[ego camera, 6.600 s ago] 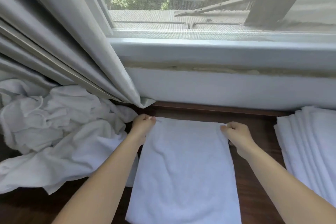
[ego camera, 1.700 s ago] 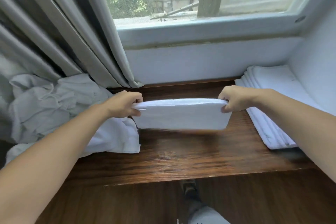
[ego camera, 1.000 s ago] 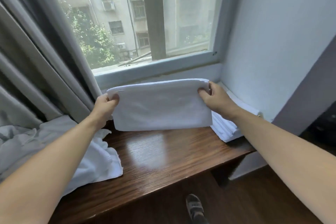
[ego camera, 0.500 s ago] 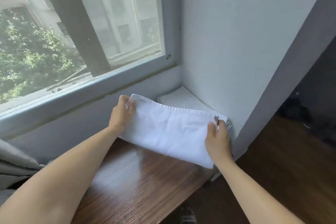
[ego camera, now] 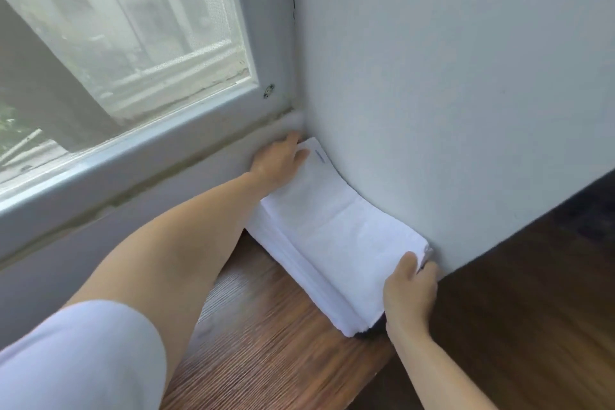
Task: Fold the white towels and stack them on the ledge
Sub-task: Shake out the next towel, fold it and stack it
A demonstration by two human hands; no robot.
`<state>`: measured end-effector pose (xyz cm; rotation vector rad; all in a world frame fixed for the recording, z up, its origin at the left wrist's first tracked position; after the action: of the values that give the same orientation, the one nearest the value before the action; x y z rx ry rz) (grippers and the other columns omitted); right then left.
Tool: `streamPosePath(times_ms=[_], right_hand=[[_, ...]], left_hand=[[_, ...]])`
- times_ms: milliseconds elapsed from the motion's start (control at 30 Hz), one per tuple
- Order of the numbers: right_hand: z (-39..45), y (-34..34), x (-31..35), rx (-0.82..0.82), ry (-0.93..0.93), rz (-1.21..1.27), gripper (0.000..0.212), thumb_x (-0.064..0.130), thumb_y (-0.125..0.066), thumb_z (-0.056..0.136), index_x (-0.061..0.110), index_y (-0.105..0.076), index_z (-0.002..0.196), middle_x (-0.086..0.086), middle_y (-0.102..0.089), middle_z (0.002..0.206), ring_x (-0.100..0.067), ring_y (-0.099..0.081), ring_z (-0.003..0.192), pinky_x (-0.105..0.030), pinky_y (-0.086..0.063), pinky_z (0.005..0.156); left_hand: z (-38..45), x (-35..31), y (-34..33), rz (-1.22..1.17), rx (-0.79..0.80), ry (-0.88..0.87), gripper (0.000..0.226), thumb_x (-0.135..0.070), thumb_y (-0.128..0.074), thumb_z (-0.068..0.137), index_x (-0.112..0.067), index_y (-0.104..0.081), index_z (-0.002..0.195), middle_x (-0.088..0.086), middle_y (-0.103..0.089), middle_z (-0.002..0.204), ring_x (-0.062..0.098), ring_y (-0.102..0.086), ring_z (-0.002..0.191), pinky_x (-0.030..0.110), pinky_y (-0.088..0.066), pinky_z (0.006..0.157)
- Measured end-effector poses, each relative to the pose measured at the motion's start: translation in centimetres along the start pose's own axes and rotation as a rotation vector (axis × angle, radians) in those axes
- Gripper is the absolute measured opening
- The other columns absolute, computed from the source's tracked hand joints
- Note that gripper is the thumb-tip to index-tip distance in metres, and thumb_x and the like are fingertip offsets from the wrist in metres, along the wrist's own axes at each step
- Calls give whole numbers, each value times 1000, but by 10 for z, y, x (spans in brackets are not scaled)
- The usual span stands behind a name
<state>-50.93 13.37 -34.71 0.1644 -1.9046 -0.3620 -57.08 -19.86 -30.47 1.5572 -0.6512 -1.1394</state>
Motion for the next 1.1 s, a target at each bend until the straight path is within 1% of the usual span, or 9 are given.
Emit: streamPosePath(times_ms=[200, 300, 400, 467, 533, 633, 767, 867, 1100], right_hand=[[7, 1, -8, -4, -28, -30, 35, 27, -43, 108, -3, -50, 123, -11, -55, 106, -27, -53, 95, -33, -39, 81], [10, 4, -9, -28, -32, -30, 36, 31, -48, 103, 0, -48, 121, -11, -57, 106, -32, -57, 96, -36, -44, 80], [-2, 15, 0, -154, 168, -134, 36, 24, -63, 93, 0, -49, 115, -15, -53, 108, -37, -57, 101, -42, -50, 83], [-23, 12, 17, -158, 422, -182, 35, 9, -69, 89, 2, -49, 117, -12, -50, 108, -30, -54, 98, -40, -50, 83], [-33, -9, 36, 30, 708, -265, 34, 14, -68, 90, 11, -51, 120, -3, -51, 109, -21, -53, 98, -35, -49, 82], [-21, -56, 54, 403, 989, -641, 48, 47, -54, 93, 20, -51, 133, -2, -53, 130, -22, -49, 122, -39, -46, 101], [1, -94, 42, 669, 1046, -1058, 79, 69, -34, 92, 33, -16, 159, -7, -15, 168, -32, -5, 157, -55, -8, 126], [12, -94, 22, 671, 1097, -1091, 76, 64, -24, 98, 36, 2, 164, -4, -4, 173, -25, 8, 159, -55, 0, 126], [13, -98, 26, 655, 1090, -1096, 74, 57, -21, 99, 30, 1, 165, 0, 0, 172, -21, 6, 159, -51, 0, 128]], left_hand=[[1, 3, -30, 265, 6, -21, 41, -42, -38, 109, -10, -42, 134, 16, -67, 117, 39, -68, 98, 45, -55, 76], [-2, -3, -30, 384, -11, -7, 42, -42, -41, 108, -9, -42, 135, 14, -64, 119, 37, -70, 96, 39, -47, 66], [-18, -21, -12, 499, -232, -170, 38, -39, -66, 93, -10, -58, 117, 11, -63, 99, 32, -65, 78, 36, -43, 60], [-33, -33, -8, 495, -326, -319, 32, -39, -66, 90, -10, -62, 102, 9, -64, 91, 32, -61, 78, 39, -46, 67], [-44, -37, -16, 362, -194, -338, 47, -54, -48, 94, -12, -62, 110, 8, -65, 104, 33, -61, 95, 44, -47, 83], [-50, -33, -31, 241, 45, -238, 82, -77, -26, 83, -19, -52, 134, 5, -56, 135, 30, -50, 126, 45, -40, 105], [-57, -10, -47, 187, 110, -194, 83, -82, -40, 85, -26, -44, 146, -1, -42, 154, 25, -36, 143, 41, -27, 116], [-67, 10, -59, 85, 100, -160, 85, -83, -36, 85, -33, -35, 154, -5, -26, 167, 21, -20, 154, 40, -15, 124], [-63, 10, -55, 66, 117, -170, 82, -81, -40, 86, -35, -33, 154, -5, -25, 167, 21, -21, 154, 42, -18, 122]])
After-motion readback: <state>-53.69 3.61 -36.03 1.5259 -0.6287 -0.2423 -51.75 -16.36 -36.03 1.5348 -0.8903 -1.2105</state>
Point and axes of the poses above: each hand's wrist, its own z-axis towards the middle knuckle, its own y-axis out of the back of the hand, x = y × z, the point moved 4 cm from there along z, towards the middle knuckle
